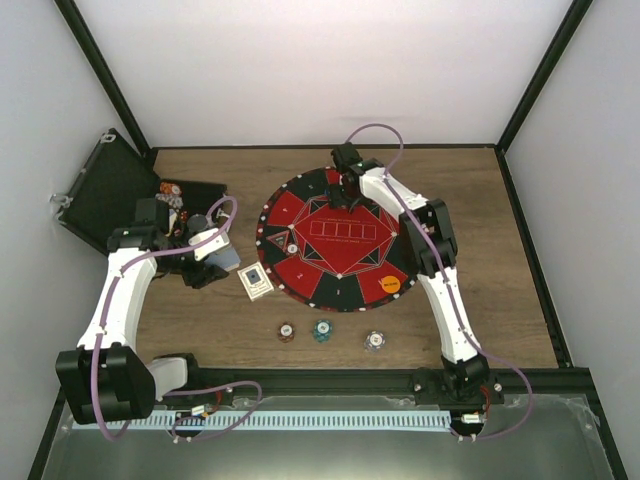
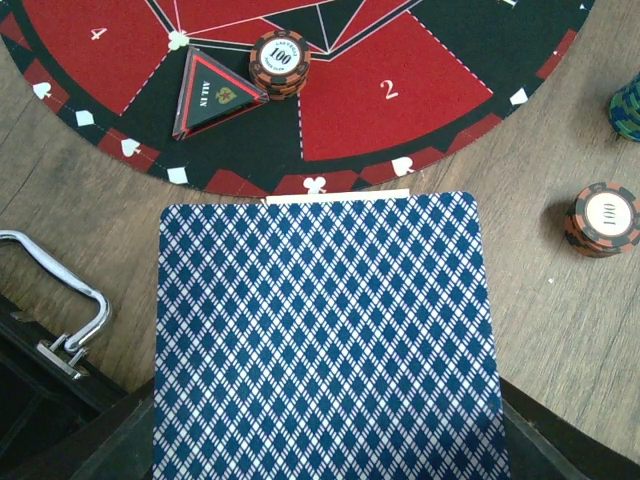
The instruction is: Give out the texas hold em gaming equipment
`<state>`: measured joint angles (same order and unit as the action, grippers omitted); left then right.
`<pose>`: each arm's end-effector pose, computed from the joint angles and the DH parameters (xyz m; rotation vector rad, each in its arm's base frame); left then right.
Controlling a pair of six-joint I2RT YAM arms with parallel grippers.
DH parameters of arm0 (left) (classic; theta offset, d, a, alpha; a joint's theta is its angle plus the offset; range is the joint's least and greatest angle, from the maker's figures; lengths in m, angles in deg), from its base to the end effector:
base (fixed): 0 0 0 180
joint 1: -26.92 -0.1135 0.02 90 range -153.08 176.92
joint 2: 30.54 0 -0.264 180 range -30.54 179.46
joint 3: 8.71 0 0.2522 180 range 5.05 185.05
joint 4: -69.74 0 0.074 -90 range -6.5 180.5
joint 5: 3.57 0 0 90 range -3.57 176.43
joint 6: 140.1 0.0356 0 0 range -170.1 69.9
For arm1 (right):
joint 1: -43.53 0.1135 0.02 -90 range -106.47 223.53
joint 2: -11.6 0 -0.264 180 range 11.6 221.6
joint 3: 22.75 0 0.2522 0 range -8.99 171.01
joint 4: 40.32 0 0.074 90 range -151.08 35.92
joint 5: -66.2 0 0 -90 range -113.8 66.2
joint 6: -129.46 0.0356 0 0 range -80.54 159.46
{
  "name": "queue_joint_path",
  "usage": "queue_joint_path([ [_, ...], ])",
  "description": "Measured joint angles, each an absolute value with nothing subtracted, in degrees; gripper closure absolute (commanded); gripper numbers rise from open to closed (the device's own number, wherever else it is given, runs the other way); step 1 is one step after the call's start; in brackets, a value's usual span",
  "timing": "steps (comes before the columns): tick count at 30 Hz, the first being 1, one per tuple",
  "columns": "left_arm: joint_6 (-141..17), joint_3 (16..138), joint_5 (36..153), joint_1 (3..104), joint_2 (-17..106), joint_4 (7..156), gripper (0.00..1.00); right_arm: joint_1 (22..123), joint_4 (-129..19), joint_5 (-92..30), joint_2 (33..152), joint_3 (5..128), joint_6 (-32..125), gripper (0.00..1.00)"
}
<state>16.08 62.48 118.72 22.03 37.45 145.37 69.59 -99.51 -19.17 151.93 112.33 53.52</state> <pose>0.2052 -0.0015 0.2731 1.3960 2.1328 -0.3712 0.4698 0.2266 0.1602 -0.2570 2.6812 0.1073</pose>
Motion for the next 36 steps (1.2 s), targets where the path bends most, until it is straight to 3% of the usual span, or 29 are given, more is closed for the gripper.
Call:
queue_joint_path([
  [5,15.99,62.52,118.87,22.03,37.45,145.37,0.89,70.16,-100.26,-18.02,149.05,110.19,53.56,0.20],
  [9,15.88,62.65,118.98,22.03,37.45,145.39,0.89,73.07,-98.92,-16.75,138.47,99.72,53.80,0.23],
  [18,15.77,62.65,118.98,22.03,36.75,145.61,0.89,96.48,-90.88,-16.25,111.82,70.65,58.85,0.23],
  [26,15.77,62.63,118.70,22.01,36.24,145.87,0.89,113.53,-88.10,-17.54,112.24,63.98,64.69,0.22],
  [36,15.79,62.63,118.52,22.01,35.33,146.31,0.89,115.76,-86.31,-18.41,119.41,63.91,66.11,0.23],
])
